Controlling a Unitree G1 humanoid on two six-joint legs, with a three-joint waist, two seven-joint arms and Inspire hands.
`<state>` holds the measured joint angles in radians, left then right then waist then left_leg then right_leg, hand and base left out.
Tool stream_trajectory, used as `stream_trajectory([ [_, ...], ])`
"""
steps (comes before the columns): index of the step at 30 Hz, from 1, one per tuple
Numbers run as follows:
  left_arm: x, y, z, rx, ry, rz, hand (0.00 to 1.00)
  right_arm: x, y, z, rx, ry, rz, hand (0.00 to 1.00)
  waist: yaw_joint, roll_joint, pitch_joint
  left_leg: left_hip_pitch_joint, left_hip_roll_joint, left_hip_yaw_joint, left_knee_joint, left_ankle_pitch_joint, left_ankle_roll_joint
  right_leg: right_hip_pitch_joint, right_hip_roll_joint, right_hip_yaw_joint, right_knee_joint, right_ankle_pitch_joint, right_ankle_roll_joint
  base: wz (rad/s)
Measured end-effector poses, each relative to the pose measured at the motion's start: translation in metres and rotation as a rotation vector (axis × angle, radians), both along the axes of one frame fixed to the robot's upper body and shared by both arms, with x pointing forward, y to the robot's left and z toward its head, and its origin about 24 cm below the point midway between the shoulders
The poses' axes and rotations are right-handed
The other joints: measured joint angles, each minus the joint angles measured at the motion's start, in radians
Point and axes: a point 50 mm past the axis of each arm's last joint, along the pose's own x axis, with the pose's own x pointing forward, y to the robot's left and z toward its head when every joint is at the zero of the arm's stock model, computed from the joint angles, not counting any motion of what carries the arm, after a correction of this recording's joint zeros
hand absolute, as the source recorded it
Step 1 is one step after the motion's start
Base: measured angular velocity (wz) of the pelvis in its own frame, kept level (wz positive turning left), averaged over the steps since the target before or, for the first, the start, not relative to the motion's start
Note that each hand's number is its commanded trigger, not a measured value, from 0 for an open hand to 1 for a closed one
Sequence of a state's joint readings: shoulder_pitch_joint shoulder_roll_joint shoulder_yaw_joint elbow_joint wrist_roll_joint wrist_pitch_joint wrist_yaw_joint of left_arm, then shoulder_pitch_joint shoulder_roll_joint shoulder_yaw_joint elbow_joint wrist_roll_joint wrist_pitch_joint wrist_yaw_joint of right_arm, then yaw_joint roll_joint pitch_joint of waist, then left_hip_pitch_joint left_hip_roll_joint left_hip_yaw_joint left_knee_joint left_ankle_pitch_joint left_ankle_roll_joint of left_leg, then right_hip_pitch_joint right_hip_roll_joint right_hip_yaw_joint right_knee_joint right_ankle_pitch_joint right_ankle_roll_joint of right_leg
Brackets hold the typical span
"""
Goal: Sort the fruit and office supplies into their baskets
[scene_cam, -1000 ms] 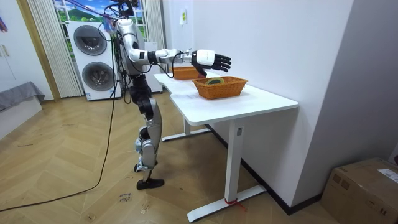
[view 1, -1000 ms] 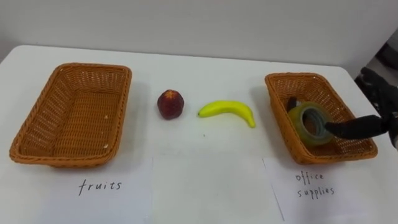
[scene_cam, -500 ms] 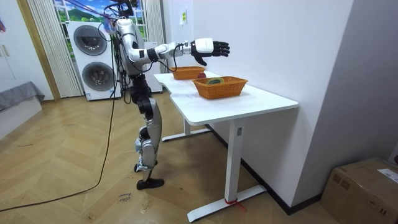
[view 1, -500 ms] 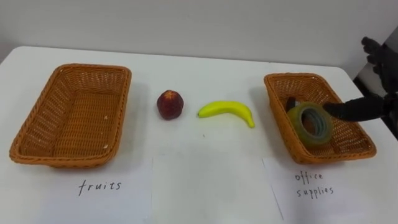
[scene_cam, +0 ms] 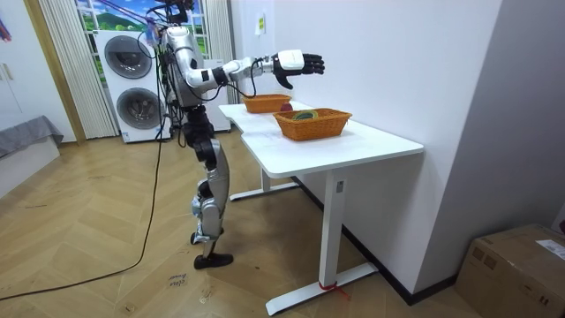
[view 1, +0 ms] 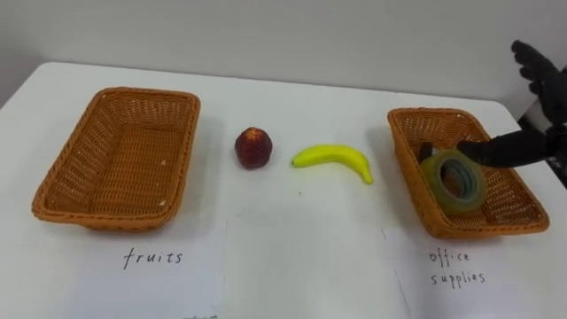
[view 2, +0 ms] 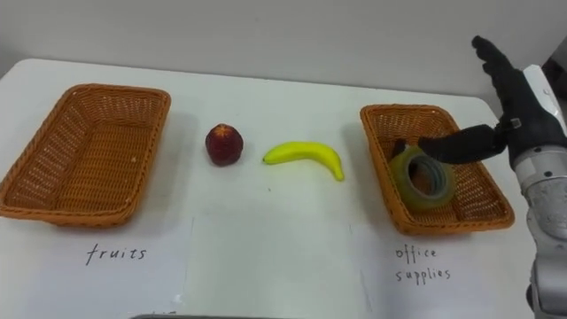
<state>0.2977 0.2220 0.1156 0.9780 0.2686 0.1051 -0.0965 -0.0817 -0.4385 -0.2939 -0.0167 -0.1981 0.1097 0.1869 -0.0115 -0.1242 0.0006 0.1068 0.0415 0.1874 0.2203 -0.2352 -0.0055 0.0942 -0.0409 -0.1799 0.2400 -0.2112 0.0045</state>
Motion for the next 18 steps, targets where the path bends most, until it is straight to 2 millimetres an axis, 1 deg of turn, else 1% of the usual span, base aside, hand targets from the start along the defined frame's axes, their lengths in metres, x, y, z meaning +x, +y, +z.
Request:
stream_trajectory([
  [2, 0.001, 0.001, 0.001, 0.006, -0.003, -0.005, 0.0, 0.003, 0.002, 0.006, -0.001, -0.026, 0.003, 0.0, 0.005, -0.003, -0.0012, -0.01, -0.001, -0.003, 0.001, 0.0, 0.0, -0.002, -0.001, -0.001, -0.002, 0.0, 0.0, 0.0],
  [4, 0.002, 0.002, 0.001, 0.013, -0.005, -0.011, 0.0, 0.006, 0.005, 0.012, 0.001, -0.053, 0.012, 0.0, 0.013, -0.007, 0.0008, -0.01, -0.001, -0.005, 0.003, 0.0, 0.0, 0.002, -0.001, -0.004, -0.002, 0.0, 0.0, 0.04],
  [5, 0.003, 0.003, 0.002, 0.015, -0.007, -0.013, 0.0, 0.01, 0.008, 0.016, 0.0, -0.066, 0.021, 0.0, 0.016, -0.01, 0.0002, -0.008, -0.001, -0.007, 0.005, 0.0, 0.0, 0.004, -0.001, -0.007, -0.002, 0.0, 0.0, 0.11],
  [6, 0.002, 0.004, 0.002, 0.019, -0.004, -0.016, 0.0, 0.013, 0.012, 0.019, -0.001, -0.079, 0.034, 0.0, 0.017, -0.009, 0.0057, -0.01, -0.002, -0.012, 0.007, 0.0, 0.0, 0.006, -0.002, -0.015, -0.002, 0.0, 0.0, 0.11],
  [8, 0.002, 0.007, 0.003, 0.026, -0.002, -0.018, 0.0, 0.017, 0.019, 0.02, 0.002, -0.086, 0.06, 0.0, 0.023, -0.016, 0.0055, -0.011, -0.002, -0.024, 0.01, 0.0, 0.0, 0.007, -0.001, -0.021, -0.004, 0.0, 0.0, 0.13],
  [10, 0.002, 0.007, 0.003, 0.026, 0.001, -0.026, 0.0, 0.02, 0.025, 0.019, 0.017, -0.086, 0.088, 0.0, 0.039, -0.017, 0.0053, -0.011, -0.002, -0.029, 0.01, 0.0, 0.0, 0.009, -0.001, -0.03, -0.004, 0.0, 0.0, 0.1],
  [12, 0.002, 0.008, 0.004, 0.024, 0.002, -0.034, 0.0, 0.022, 0.033, 0.016, 0.025, -0.075, 0.117, 0.0, 0.052, -0.017, 0.0051, -0.022, -0.003, -0.046, 0.011, 0.0, 0.0, 0.011, -0.006, -0.077, -0.004, 0.0, 0.0, 0.2],
  [13, 0.002, 0.008, 0.004, 0.025, 0.004, -0.038, 0.0, 0.023, 0.034, 0.015, 0.03, -0.071, 0.124, 0.0, 0.054, -0.018, 0.0048, -0.027, -0.004, -0.05, 0.014, 0.0, 0.0, 0.009, -0.007, -0.08, -0.004, 0.0, 0.0, 0.2],
  [15, -0.001, 0.009, 0.004, 0.027, 0.013, -0.044, 0.0, 0.025, 0.037, 0.007, 0.044, -0.044, 0.135, 0.0, 0.077, -0.019, 0.0046, -0.03, -0.003, -0.054, 0.014, 0.001, 0.0, 0.009, -0.007, -0.088, -0.004, 0.0, 0.0, 0.1],
  [16, -0.002, 0.009, 0.004, 0.028, 0.016, -0.043, 0.0, 0.025, 0.037, 0.006, 0.045, -0.037, 0.136, 0.0, 0.08, -0.019, 0.0043, -0.032, -0.003, -0.058, 0.014, 0.001, -0.001, 0.01, -0.007, -0.095, -0.004, 0.0, 0.0, 0.16],
  [18, -0.005, 0.01, 0.004, 0.031, 0.023, -0.042, 0.0, 0.027, 0.037, 0.002, 0.044, -0.024, 0.13, 0.0, 0.091, -0.025, 0.0018, -0.043, -0.003, -0.069, 0.018, 0.001, -0.001, 0.007, -0.007, -0.101, -0.006, 0.0, 0.0, 0.16],
])
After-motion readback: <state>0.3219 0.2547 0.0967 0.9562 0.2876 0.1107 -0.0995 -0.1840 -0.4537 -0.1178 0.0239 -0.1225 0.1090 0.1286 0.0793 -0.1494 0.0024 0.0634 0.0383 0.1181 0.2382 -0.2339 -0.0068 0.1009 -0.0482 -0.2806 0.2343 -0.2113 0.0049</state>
